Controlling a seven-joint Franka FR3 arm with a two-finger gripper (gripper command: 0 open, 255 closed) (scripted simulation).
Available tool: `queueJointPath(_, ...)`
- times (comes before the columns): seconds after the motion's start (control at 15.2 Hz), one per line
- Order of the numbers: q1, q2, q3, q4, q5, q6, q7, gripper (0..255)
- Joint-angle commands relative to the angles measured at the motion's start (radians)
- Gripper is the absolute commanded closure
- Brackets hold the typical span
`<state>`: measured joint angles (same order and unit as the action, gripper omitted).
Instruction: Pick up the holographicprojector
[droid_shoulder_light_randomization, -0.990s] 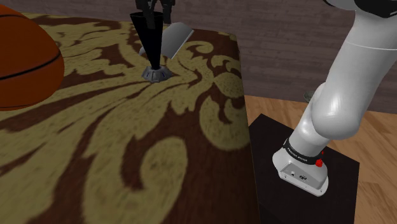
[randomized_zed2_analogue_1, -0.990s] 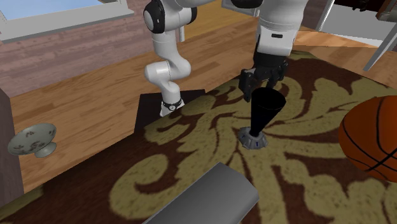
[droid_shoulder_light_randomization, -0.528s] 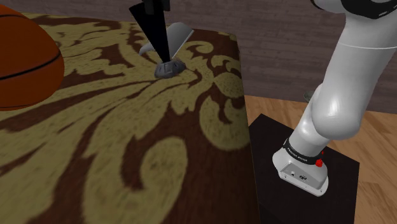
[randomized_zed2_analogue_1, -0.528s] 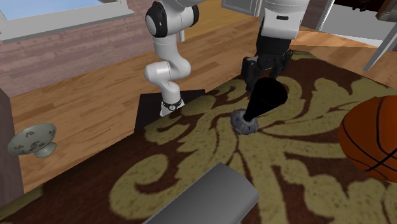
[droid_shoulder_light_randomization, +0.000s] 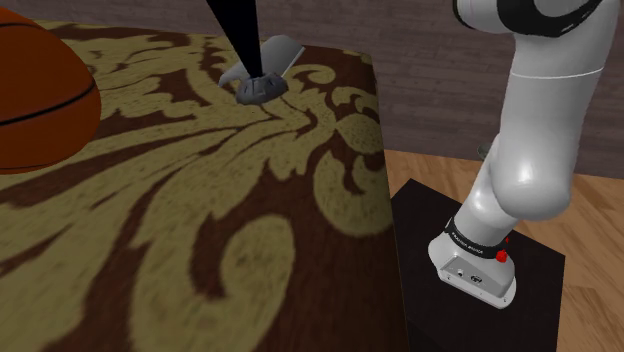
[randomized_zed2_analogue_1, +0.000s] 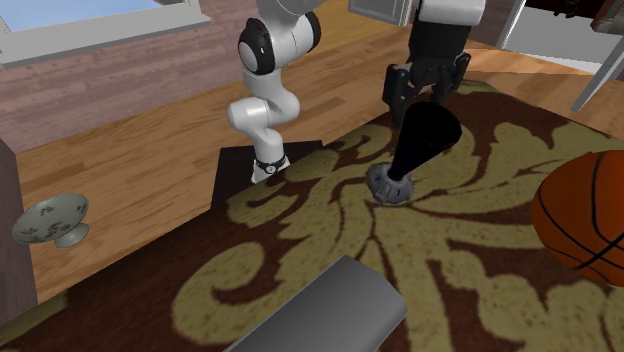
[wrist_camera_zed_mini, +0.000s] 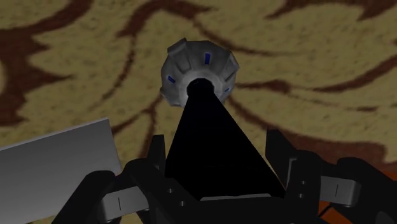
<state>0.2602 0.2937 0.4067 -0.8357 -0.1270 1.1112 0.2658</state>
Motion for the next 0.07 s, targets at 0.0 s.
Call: queueJointPath(0.0, 0.011, 0.020, 0.001, 0.042, -0.010, -0.022, 0.003, 255)
